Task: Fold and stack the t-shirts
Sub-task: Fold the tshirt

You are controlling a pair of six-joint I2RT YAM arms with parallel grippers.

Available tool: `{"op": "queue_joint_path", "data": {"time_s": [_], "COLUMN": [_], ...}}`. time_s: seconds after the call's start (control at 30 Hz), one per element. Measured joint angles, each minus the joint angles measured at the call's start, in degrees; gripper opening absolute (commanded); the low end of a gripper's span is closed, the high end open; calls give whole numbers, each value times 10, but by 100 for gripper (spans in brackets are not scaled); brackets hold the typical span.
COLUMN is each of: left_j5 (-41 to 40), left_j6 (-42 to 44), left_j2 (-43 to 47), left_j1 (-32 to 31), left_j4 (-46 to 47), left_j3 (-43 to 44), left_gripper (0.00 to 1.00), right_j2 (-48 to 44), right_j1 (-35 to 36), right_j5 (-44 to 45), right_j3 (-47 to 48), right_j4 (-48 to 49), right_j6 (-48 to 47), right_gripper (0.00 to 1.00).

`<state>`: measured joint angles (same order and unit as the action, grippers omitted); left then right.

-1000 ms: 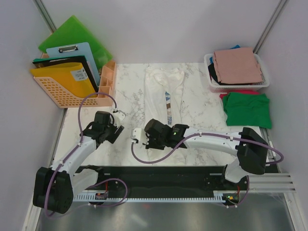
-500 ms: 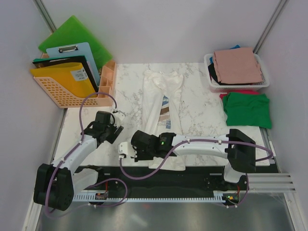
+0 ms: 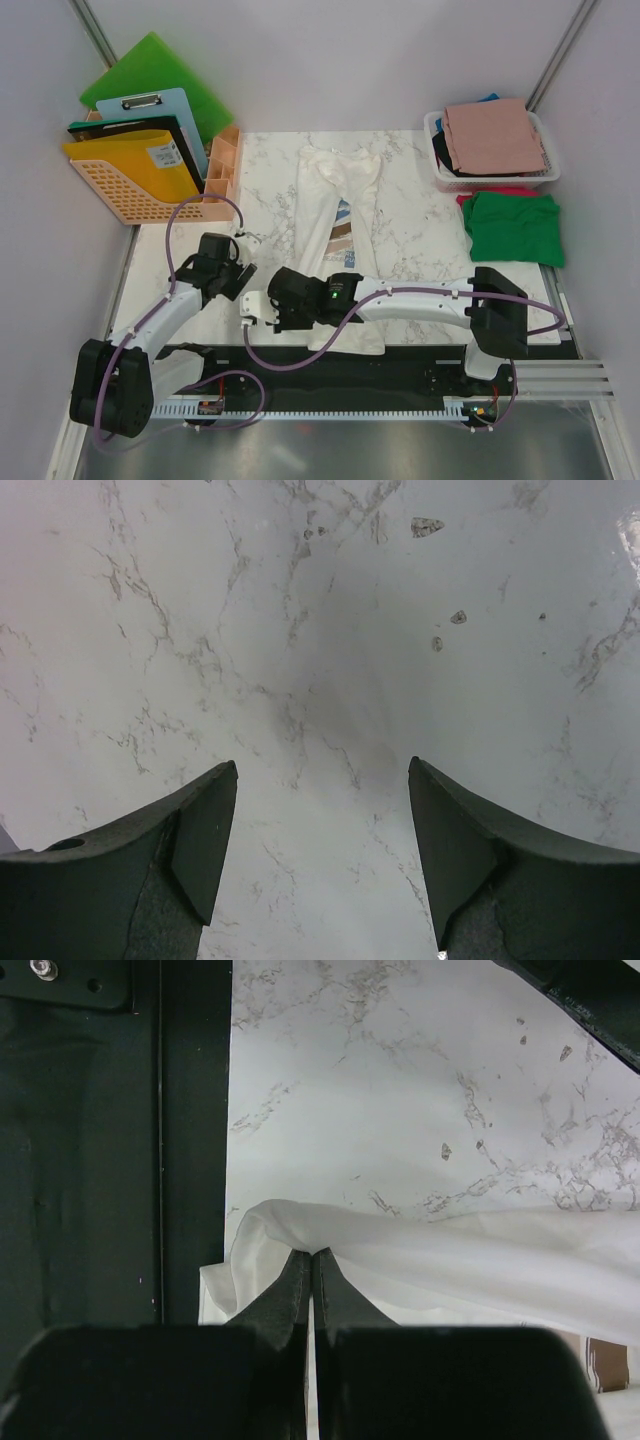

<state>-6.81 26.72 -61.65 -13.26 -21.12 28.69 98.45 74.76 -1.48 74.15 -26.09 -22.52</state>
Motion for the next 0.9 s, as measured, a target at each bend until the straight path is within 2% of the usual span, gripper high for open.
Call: {"op": "queue_joint_path", "data": {"time_s": [0.17,0.6,0.9], "left_j5": [6,9,14], "left_j6": [0,0,0], "left_j2": [-4,-4,-4], "left_j1": [0,0,0], "left_j4": [2,4,3], "left_j3": [0,-6,-10], "left_gripper": [76,77,77], "right_j2": [6,102,113], "right_j1": [0,0,0], "right_j5": [-3,-24,0], "right_j3": [4,48,50], "right_j4": [5,39,94], "right_j6": [0,3,13], "right_gripper": [0,0,0]}}
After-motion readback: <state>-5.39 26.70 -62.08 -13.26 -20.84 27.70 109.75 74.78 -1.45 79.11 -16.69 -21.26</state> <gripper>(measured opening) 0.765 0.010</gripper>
